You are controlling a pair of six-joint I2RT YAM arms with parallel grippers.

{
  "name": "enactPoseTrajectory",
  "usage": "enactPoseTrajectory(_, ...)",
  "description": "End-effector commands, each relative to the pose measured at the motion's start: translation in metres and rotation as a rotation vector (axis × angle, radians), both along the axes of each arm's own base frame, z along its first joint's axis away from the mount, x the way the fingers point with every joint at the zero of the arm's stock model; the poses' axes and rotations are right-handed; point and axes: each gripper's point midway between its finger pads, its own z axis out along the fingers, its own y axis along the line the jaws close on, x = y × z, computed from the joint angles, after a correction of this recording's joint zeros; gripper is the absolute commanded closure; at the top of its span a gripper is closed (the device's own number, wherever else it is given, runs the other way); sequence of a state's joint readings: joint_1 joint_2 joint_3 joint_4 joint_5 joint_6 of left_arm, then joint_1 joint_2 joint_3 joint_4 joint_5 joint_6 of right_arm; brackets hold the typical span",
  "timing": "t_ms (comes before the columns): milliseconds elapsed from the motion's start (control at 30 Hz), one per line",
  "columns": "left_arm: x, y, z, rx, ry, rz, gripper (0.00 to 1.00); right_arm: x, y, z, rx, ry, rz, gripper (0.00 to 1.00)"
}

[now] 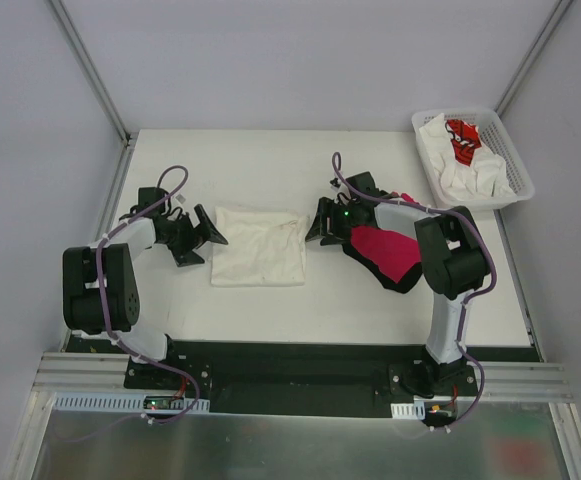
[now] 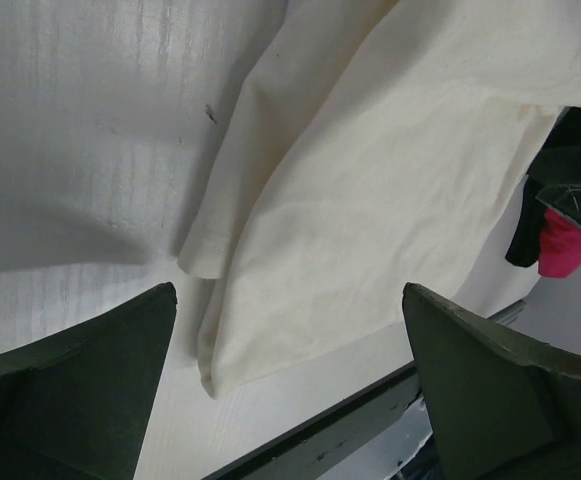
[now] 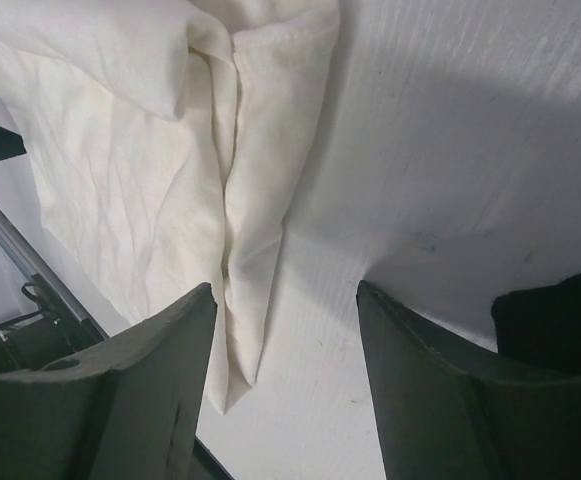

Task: Fold and stack the t-shirts
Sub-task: Put the neatly folded tshirt into the corner of the board with both arms

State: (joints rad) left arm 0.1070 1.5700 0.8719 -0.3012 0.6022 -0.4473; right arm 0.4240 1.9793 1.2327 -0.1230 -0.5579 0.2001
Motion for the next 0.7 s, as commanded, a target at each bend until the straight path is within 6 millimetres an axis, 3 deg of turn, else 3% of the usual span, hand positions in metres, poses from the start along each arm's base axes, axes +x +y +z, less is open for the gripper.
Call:
enactPoseTrajectory(0, 0.006, 0.001, 0.006, -0.023, -0.023, -0.032, 0.05, -0.013, -0.006, -0.005, -0.031, 0.023, 0.003, 0.38)
enactPoseTrajectory(300, 0.030, 0.002, 0.010, -0.040, -0.049, -0.009, 0.05, -0.011, 0.000, -0.003, -0.007, 0.036, 0.009, 0.38)
enactPoseTrajectory(667, 0.037, 0.000, -0.014, -0.067, 0.019, -0.016, 0.05, 0.001, -0.002, 0.001, 0.020, 0.036, -0.003, 0.38)
